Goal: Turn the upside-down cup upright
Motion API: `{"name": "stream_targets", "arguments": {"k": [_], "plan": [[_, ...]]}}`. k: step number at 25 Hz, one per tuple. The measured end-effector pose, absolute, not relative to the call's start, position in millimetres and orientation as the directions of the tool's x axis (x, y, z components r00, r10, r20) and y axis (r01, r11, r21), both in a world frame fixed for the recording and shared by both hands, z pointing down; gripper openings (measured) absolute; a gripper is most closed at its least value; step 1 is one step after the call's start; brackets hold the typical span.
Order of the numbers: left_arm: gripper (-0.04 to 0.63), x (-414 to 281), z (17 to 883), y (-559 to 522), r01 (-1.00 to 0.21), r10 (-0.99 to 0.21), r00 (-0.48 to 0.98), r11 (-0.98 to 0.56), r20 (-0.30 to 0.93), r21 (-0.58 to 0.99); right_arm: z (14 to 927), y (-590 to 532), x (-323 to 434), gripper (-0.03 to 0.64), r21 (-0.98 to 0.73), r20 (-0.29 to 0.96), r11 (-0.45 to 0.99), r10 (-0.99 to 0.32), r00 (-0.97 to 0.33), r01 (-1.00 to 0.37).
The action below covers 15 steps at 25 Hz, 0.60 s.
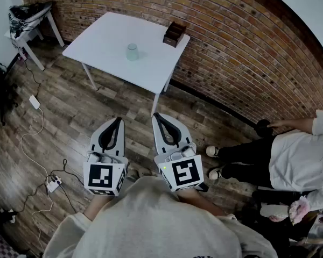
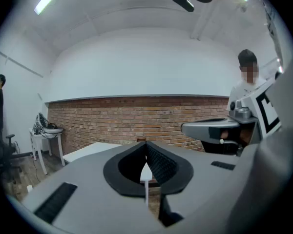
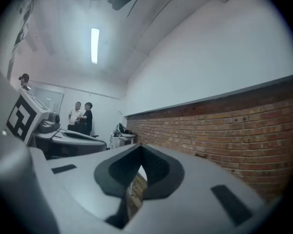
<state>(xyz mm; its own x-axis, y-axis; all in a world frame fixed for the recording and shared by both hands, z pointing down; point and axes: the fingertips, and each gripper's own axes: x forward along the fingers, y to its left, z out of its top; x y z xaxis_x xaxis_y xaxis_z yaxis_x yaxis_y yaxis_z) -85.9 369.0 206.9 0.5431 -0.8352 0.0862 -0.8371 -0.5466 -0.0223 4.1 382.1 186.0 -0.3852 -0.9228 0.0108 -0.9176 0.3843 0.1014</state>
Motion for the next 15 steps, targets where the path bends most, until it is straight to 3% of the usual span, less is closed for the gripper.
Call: {"name": "stream_targets", "arguments": {"k": [15], "plan": [[0.011,-69,209,356,-0.853,-0.851,0.517,-0.521,0.088,-0.024,194,372,20,0.006,0.080,0.009,0.425,-0.905,-0.425,-0.902]]}}
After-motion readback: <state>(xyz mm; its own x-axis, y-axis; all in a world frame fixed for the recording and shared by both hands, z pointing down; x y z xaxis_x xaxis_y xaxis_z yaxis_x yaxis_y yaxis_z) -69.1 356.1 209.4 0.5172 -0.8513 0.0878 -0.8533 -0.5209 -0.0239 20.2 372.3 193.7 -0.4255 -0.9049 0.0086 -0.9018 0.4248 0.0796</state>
